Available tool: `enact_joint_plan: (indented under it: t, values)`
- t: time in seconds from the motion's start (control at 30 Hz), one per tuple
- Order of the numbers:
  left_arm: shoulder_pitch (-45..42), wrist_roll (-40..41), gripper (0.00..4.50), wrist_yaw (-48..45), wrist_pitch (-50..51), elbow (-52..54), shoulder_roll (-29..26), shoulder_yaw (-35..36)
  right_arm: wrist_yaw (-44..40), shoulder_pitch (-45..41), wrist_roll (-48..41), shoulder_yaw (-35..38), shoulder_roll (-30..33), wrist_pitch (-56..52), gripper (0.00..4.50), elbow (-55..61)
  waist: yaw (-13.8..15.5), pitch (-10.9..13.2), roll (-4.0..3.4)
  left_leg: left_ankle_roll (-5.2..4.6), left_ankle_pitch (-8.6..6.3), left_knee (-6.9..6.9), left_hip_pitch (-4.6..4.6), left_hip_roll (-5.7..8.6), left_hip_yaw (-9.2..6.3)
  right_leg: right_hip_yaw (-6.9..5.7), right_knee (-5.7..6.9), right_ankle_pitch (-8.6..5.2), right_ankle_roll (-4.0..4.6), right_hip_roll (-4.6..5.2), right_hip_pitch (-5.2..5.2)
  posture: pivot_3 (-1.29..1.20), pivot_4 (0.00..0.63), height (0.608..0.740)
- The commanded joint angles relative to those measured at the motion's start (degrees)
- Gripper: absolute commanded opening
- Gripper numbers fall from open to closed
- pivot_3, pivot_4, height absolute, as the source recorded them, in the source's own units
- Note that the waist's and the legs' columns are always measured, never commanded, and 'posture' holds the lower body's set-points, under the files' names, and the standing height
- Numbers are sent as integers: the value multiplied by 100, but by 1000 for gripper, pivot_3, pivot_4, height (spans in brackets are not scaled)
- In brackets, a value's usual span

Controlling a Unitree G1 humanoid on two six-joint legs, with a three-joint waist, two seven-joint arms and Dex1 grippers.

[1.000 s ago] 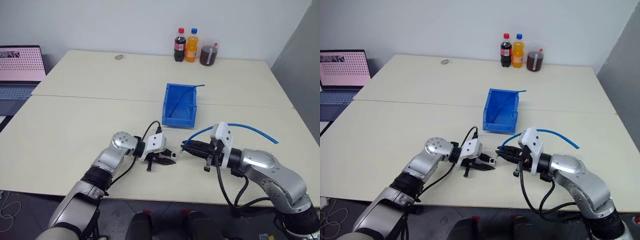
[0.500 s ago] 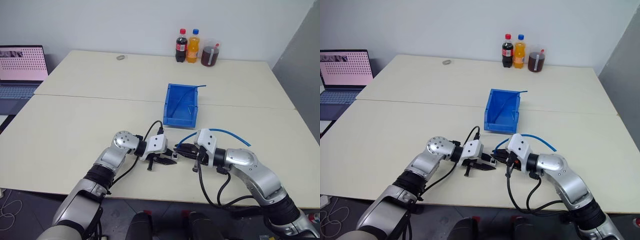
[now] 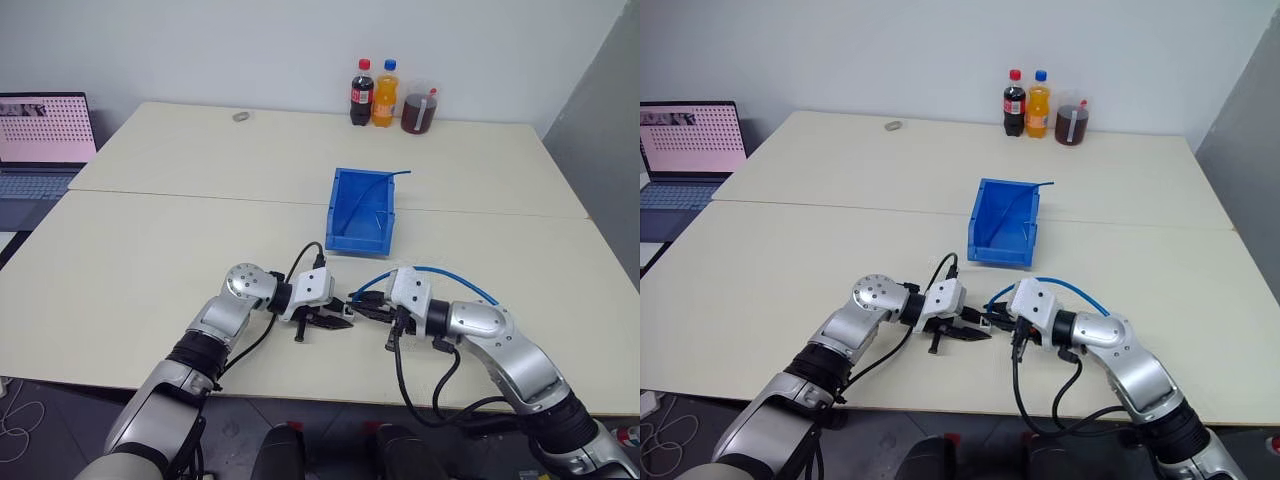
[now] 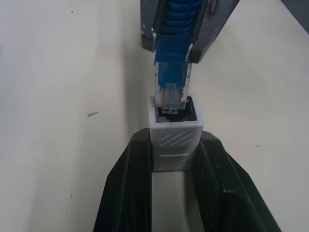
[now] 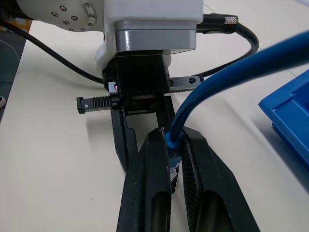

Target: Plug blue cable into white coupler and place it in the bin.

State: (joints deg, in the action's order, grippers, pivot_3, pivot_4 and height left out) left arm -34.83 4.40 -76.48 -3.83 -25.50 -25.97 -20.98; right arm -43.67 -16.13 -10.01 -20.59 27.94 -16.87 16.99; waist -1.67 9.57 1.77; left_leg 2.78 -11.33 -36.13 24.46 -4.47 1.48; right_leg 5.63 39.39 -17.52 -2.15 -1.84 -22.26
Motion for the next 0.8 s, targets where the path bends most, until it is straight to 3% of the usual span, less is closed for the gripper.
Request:
enact_joint_plan:
  t: [0.03, 0.8]
  values:
    - [98, -87, 809, -48, 89, 26, 20, -79, -67, 53, 199, -149, -42, 79, 55, -185, -1, -1, 0, 0, 0, 0, -2, 0, 0, 1, 2, 0, 0, 0, 0, 0, 150, 740]
    - [177, -66, 802, -84, 116, 127, 64, 3, -924, -325, 370, -384, -61, 297, 54, -1016, -4, -32, -9, 0, 0, 1, -14, 0, 4, 3, 15, -5, 8, -2, 4, 0, 150, 740]
